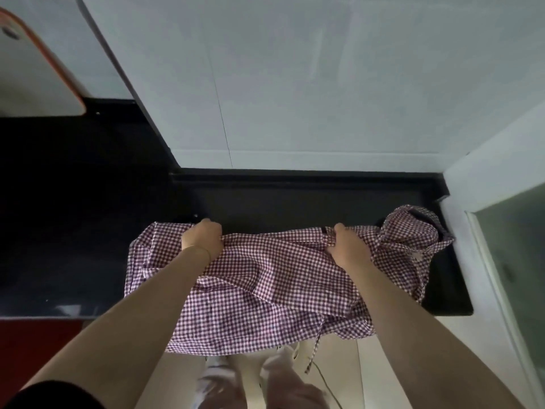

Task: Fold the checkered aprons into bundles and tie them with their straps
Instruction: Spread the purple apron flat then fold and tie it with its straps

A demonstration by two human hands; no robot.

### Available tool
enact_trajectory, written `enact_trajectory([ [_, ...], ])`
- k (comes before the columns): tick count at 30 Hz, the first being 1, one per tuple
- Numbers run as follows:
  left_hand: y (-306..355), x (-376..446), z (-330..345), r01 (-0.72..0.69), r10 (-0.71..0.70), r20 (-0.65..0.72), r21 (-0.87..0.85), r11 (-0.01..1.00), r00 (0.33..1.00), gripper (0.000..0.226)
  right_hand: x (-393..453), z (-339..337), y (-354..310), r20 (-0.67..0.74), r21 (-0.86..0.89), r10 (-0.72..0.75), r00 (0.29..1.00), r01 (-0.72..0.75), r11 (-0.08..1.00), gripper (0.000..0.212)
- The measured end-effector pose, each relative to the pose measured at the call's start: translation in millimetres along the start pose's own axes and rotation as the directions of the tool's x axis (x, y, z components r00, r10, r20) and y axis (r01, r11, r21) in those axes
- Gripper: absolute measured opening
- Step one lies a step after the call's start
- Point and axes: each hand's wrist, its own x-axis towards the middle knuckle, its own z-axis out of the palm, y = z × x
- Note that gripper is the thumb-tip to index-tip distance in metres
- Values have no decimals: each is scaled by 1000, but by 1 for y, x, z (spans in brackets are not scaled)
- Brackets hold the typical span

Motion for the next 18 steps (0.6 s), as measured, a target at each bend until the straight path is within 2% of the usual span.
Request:
enact_trajectory([
  [2,-6,-2,2,20,-20,54,13,1000,998,26,1,-2,2,30,-78,-32,999,34,996,21],
  [4,-10,-3,1,75,-73,50,-35,997,996,25,5,-7,1,43,-97,-25,999,29,995,20],
  [5,-9,-3,-4,107,-108,-5,-106,989,994,24,8,-13,-2,15,-35,-10,1000,11,999,20],
  [7,-3,0,-20,129,-191,-193,-295,947,962,21,16,-30,-9,-140,152,40,989,-19,988,19],
  [9,7,4,-38,27,-242,-376,-495,868,895,32,22,-52,-23,-233,322,84,969,-5,947,22],
  [11,15,8,-52,-130,-206,-453,-605,786,867,55,22,-71,-38,-206,485,65,977,44,874,39],
  [13,19,6,-54,-159,-134,-414,-600,784,900,73,18,-78,-43,-207,501,25,978,84,862,46],
  [14,20,1,-51,-137,-118,-386,-572,809,915,73,15,-77,-43,-214,453,2,977,98,886,40],
  [16,23,-16,-36,-90,-123,-406,-467,880,906,55,2,-69,-42,-162,372,-45,986,103,922,22],
  [18,28,-39,-16,-37,-146,-423,-395,918,895,31,-15,-54,-42,-12,363,-106,994,103,926,26],
])
